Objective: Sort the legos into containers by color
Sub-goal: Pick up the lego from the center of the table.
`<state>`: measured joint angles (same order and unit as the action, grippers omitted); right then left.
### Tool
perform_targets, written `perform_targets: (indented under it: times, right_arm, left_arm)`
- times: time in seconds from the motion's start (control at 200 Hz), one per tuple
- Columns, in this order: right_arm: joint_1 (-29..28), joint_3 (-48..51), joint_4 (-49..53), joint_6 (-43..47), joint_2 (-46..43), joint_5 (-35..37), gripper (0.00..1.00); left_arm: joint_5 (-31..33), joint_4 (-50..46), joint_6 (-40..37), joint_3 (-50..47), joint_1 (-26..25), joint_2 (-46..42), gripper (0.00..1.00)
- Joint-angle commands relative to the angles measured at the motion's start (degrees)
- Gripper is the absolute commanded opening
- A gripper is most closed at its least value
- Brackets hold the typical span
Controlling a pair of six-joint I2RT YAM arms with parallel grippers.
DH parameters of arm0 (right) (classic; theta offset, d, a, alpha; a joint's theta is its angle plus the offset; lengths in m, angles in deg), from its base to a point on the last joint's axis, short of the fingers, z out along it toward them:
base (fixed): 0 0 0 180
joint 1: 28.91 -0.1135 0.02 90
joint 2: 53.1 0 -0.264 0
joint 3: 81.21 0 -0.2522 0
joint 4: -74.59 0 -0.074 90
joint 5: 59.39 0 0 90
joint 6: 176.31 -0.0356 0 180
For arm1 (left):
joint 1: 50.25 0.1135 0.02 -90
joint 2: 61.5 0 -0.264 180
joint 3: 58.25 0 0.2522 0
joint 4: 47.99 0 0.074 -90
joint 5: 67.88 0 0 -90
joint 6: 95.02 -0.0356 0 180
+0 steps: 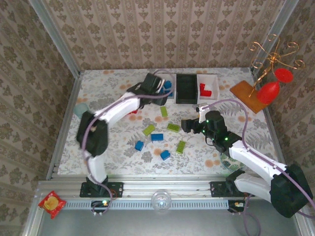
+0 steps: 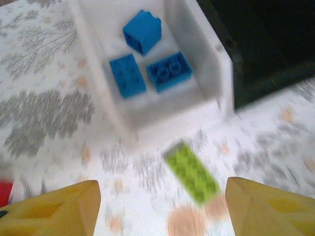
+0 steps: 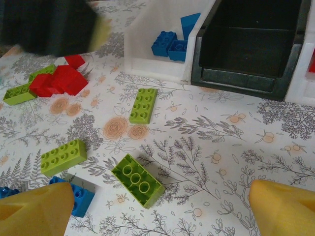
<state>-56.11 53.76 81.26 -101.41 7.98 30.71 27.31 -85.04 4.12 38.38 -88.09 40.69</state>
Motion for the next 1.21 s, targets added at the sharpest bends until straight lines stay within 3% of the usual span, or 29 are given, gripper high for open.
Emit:
perform_targets:
  times: [0.0, 0.13, 0.24, 0.485, 0.57, 0.755, 0.88, 1.2]
  right_arm:
    - [0.22, 0.94, 0.68, 0.78, -0.8, 2.05, 0.93]
    - [0.16, 1.12, -0.26, 0.88, 0.37, 1.49, 0.93]
    - [0.06, 1.42, -2.06, 1.89, 1.31, -2.61, 0.93]
    - [-0.53, 2.48, -5.1, 1.95, 1.41, -5.94, 0.93]
    - [-0.57, 2.6, -5.21, 1.85, 1.45, -5.8, 0.93]
    - [-0.57, 2.39, -5.06, 1.74, 1.76, -5.91, 0.93]
    - [-0.57, 2.36, -4.85, 1.84, 1.33, -5.59, 0.93]
    - [-0.88, 1.4, -3.9, 2.1, 1.54, -5.9, 0.93]
  left_arm:
    - [-3.07, -1.7, 3.68, -14.03, -0.85, -14.39, 0.71]
    - [-2.88, -13.74, 7.68, -27.32, -2.65, -27.77, 0.78]
    - [-5.03, -17.28, 10.58, -33.64, -4.02, -33.99, 0.85]
    - [-9.44, -12.84, 11.21, -38.71, -4.42, -28.96, 0.84]
    - [-9.89, -10.34, 10.66, -38.96, -4.41, -25.89, 0.8]
    - [-8.17, -8.91, 8.76, -37.04, -4.41, -18.97, 0.6]
    - [-5.61, -9.28, 8.87, -37.2, -4.43, -15.67, 0.55]
    - [-4.48, 0.17, 11.37, -37.71, -5.57, -15.33, 0.3]
